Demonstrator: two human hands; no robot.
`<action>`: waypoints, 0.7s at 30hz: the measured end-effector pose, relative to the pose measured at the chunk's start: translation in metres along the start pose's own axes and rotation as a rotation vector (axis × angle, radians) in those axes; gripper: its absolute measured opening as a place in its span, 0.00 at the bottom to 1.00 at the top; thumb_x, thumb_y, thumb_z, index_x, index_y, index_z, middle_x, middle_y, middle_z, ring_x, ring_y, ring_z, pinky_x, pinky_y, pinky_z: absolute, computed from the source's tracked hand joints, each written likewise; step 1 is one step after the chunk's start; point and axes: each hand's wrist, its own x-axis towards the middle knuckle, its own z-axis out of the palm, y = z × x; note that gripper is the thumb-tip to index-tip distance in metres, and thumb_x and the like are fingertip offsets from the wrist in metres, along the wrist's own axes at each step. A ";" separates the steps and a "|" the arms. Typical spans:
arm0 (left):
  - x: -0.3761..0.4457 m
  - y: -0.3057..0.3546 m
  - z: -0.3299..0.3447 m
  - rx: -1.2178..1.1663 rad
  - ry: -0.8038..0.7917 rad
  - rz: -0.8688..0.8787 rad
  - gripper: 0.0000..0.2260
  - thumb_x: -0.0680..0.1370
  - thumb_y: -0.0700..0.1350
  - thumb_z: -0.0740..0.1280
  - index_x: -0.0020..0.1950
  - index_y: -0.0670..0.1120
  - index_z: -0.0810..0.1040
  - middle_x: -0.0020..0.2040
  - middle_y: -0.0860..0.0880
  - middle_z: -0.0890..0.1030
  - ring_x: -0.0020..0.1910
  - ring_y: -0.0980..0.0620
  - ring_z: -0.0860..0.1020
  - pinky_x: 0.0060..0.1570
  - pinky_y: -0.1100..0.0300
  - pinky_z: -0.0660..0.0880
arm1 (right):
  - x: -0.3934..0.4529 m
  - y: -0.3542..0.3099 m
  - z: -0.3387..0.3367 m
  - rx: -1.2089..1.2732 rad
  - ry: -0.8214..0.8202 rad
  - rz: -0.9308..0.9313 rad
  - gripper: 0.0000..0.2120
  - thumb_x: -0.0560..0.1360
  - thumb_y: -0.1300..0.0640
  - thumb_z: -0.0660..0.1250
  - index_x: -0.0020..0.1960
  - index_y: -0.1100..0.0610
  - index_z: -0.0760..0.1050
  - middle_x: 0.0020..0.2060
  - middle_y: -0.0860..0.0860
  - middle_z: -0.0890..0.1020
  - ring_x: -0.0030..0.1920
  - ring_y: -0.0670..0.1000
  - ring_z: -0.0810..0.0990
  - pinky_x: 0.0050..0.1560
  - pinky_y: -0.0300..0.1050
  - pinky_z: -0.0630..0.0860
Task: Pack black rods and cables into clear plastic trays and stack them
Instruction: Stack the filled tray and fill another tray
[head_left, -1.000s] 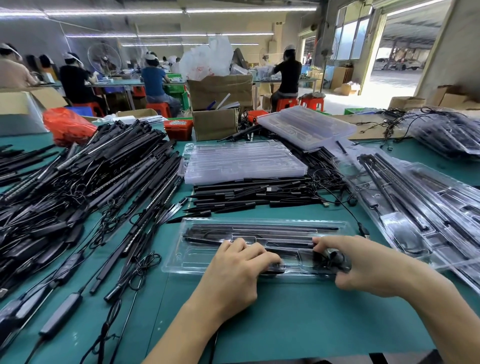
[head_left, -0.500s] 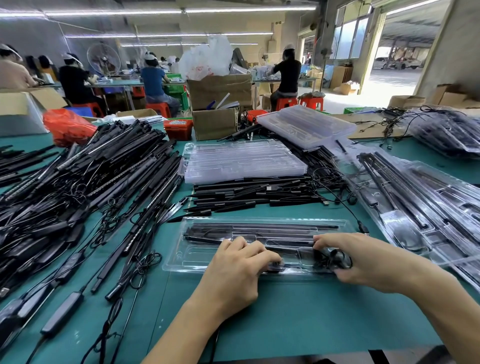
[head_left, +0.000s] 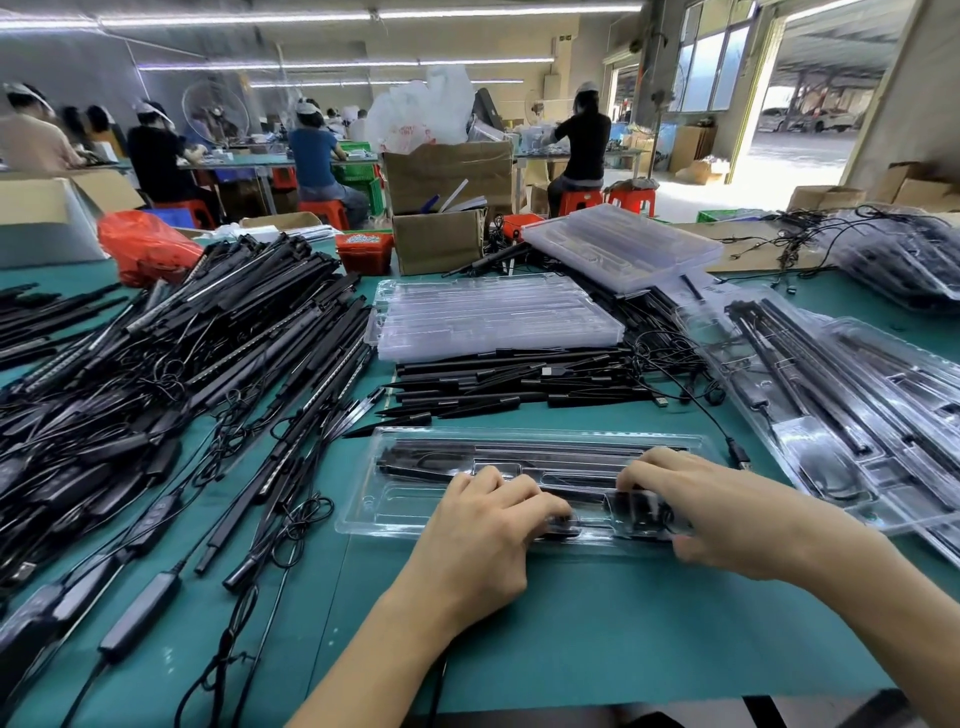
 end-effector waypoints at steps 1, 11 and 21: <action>0.000 0.000 0.000 -0.003 0.002 -0.001 0.15 0.80 0.40 0.62 0.62 0.53 0.81 0.54 0.56 0.81 0.49 0.46 0.75 0.51 0.50 0.71 | 0.000 -0.001 -0.001 0.010 -0.005 0.001 0.26 0.75 0.60 0.65 0.68 0.41 0.62 0.62 0.39 0.66 0.50 0.43 0.70 0.47 0.43 0.74; 0.000 -0.001 0.003 -0.021 0.041 0.003 0.13 0.79 0.40 0.65 0.58 0.53 0.83 0.51 0.56 0.81 0.47 0.47 0.75 0.48 0.50 0.71 | -0.008 0.004 0.012 -0.021 0.089 -0.067 0.26 0.82 0.60 0.60 0.77 0.44 0.58 0.73 0.38 0.60 0.72 0.41 0.65 0.67 0.38 0.67; 0.001 0.000 0.002 -0.007 0.050 0.015 0.10 0.80 0.42 0.63 0.55 0.52 0.82 0.50 0.56 0.80 0.45 0.48 0.73 0.46 0.53 0.69 | -0.003 0.002 0.009 -0.111 0.149 -0.070 0.25 0.77 0.54 0.62 0.73 0.42 0.66 0.69 0.37 0.69 0.68 0.43 0.70 0.60 0.41 0.72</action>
